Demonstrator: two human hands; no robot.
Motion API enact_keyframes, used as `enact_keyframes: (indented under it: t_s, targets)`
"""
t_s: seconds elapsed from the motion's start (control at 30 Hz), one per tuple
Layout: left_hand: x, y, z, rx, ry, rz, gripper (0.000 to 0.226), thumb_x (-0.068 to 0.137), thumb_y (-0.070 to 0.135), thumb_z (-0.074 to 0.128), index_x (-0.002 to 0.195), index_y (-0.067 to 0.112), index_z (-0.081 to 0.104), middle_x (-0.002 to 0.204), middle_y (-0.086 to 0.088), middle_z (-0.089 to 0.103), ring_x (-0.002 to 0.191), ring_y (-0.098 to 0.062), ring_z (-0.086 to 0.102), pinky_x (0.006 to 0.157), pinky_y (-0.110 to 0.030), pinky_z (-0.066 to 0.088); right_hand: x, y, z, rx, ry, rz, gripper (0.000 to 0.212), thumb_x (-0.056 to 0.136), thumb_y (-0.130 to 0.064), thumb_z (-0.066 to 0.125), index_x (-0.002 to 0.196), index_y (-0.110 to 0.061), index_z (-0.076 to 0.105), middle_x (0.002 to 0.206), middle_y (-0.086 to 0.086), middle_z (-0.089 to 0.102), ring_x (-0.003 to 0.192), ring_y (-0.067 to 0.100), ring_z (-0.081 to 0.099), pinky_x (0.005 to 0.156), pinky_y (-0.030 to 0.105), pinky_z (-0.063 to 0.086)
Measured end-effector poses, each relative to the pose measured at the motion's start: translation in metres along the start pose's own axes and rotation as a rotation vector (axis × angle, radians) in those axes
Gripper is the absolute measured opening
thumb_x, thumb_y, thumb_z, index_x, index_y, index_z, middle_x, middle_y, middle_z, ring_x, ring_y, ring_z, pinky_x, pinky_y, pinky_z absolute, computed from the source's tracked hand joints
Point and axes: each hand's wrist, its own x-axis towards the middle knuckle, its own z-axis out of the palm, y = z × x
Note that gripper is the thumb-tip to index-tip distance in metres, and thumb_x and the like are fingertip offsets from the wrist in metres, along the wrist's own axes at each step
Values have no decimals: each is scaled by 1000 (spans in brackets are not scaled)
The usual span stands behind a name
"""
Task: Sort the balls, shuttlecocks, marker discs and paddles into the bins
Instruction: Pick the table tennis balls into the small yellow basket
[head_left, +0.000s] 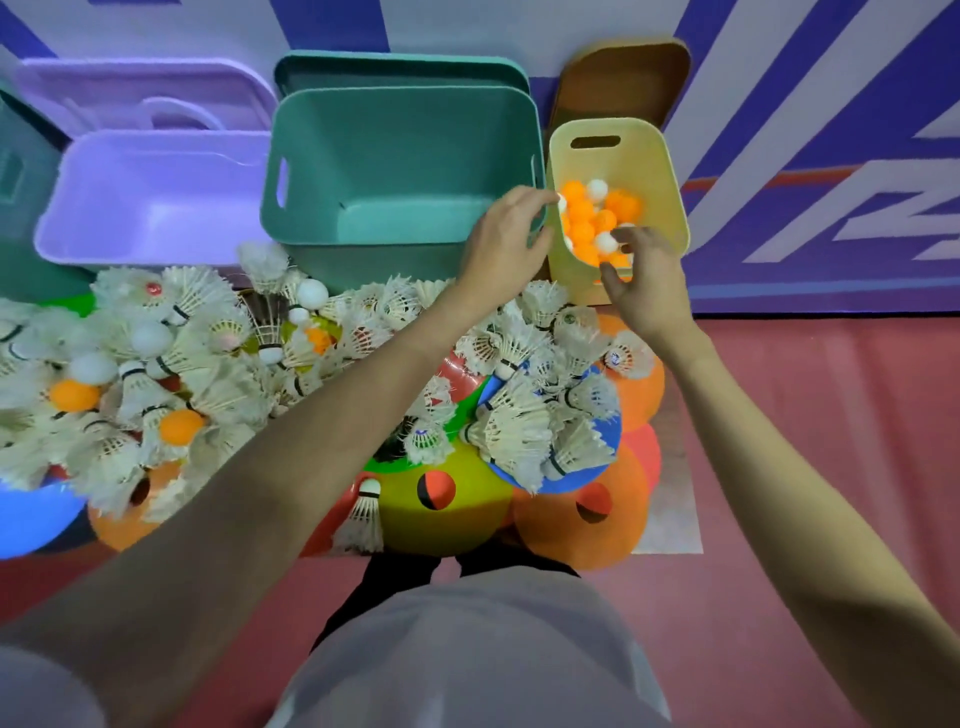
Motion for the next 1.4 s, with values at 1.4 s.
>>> enact_keyframes:
  t_s: [1.4]
  targets:
    - [-137, -175, -191, 314, -339, -83, 21, 92, 11, 55, 110, 8, 67, 110, -7, 66, 103, -25, 59, 83, -39, 49, -5, -243, 142, -273, -313, -438, 24, 90, -14, 56, 114, -9, 59, 118, 7, 56, 91, 30, 61, 66, 37, 47]
